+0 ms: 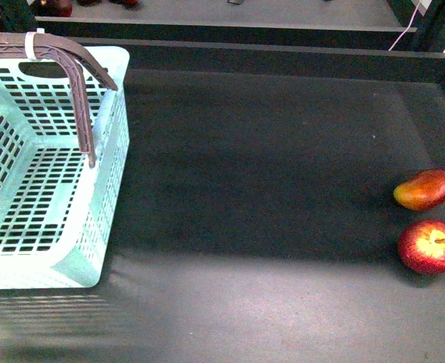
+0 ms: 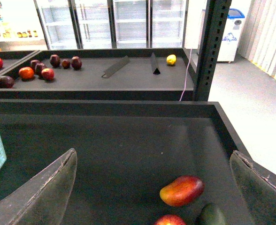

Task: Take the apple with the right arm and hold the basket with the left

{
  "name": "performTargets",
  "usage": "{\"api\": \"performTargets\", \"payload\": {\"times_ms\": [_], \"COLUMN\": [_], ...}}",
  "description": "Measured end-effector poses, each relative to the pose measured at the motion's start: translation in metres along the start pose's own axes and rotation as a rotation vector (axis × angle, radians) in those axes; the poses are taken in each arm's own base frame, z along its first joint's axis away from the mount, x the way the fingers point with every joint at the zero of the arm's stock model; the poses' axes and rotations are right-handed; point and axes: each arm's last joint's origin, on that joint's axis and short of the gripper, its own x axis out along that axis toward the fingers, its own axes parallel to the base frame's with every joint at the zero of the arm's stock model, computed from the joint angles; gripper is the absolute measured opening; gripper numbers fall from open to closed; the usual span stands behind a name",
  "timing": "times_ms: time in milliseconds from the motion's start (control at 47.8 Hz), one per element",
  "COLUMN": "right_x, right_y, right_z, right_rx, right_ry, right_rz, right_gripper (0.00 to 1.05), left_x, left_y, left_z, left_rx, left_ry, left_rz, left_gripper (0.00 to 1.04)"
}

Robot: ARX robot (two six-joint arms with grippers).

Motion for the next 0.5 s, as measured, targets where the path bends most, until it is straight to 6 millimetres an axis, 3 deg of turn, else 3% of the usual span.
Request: {"api": "performTargets", "payload": {"times_ms": [251,502], "right_x": [0.000,0.000], "right_y": [0.000,0.000], "right_z": [0.000,0.000], "right_rx": [0.000,0.000], "right_ry": [0.000,0.000], "right_rz": [0.000,0.000], "right_gripper": [0.96,0.96], "left_x": [0.055,0.085], "left_y": [-0.008,-0.015], "left_z": [0.015,0.009], "left_rx": [-0.049,-0.087], "left_ry": [0.013,0.020], "left_rz": [0.083,0.094], "left_gripper": [0.98,0.98]}}
